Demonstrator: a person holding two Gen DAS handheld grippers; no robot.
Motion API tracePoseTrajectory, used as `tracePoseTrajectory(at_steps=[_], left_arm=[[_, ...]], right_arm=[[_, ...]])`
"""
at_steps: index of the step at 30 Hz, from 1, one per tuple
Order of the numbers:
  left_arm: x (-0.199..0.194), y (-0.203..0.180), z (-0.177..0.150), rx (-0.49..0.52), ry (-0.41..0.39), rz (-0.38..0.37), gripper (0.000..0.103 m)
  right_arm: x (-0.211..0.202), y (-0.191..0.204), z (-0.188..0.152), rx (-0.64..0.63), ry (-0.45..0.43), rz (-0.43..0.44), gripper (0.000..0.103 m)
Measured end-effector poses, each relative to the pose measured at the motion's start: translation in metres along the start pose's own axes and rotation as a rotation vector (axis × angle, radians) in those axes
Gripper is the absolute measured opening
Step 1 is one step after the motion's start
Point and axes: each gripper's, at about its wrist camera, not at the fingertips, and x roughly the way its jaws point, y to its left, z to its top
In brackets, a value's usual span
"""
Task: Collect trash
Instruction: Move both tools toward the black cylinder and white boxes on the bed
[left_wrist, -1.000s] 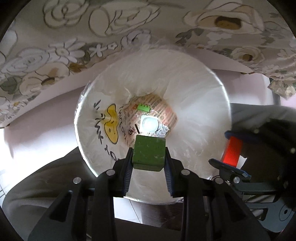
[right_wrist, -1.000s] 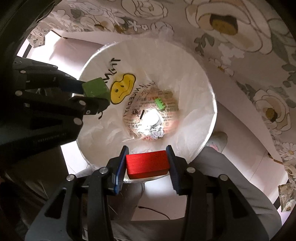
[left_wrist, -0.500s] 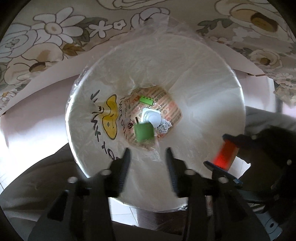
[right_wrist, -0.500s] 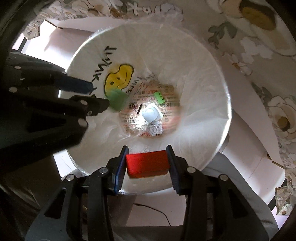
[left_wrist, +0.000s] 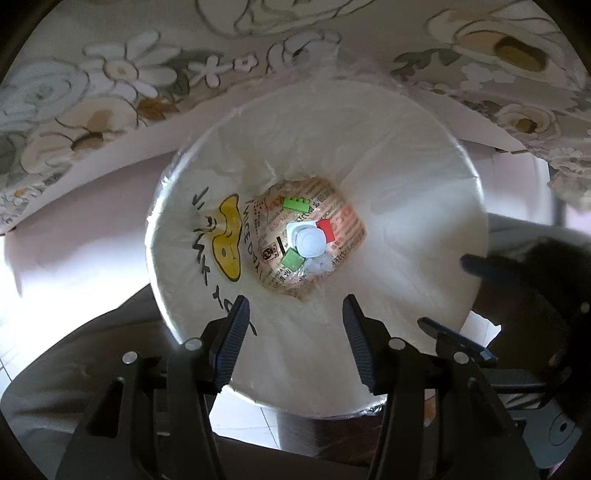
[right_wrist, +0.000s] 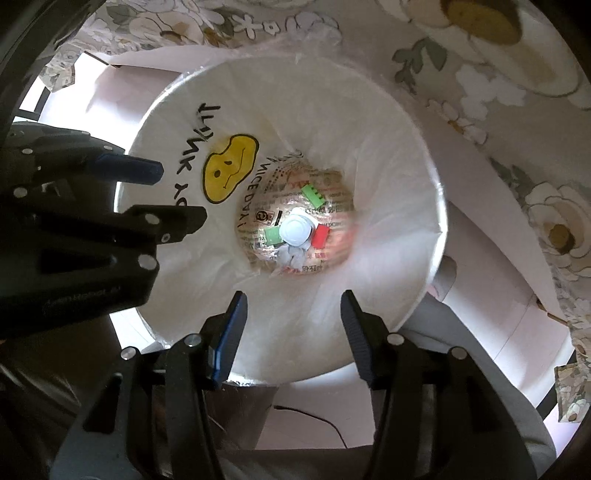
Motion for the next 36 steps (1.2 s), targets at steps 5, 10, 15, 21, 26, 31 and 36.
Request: tracePoseTrajectory(at_steps=[5,10,15,21,26,31,36], left_arm=[[-0.026,-0.008,-0.004,0.047,-0.051,0.02,0.055],[-0.064,-0.011,-0.01,0.087,-0.127,0.042,0.055],[-0.117,-0.014,-0.019,0.118,-0.239,0.051,0.055],[-0.193,-0.024,-0.029,0.152,-0.402,0.073,0.059],[-0.251,-0.038,-0.029,0.173,-0.524,0.075,0.06],[-0.293,-0.053,-0.021,0.201,-0.61,0.114,0.061],[-0.329,-0.067,0.002,0.24,-0.663,0.18,0.061]], right_arm=[[-0.024,-0.003,-0.006,-0.012,-0.042,-0.013,0.054],[-0.059,-0.009,-0.014,-0.034,-0.094,-0.053,0.054],[-0.11,-0.014,-0.023,-0.053,-0.185,-0.095,0.054],[-0.193,-0.028,-0.04,-0.049,-0.356,-0.151,0.054],[-0.25,-0.041,-0.043,-0.027,-0.456,-0.154,0.054],[-0.307,-0.056,-0.04,-0.005,-0.558,-0.191,0.054],[-0.35,-0.077,-0.029,0.005,-0.641,-0.26,0.059]])
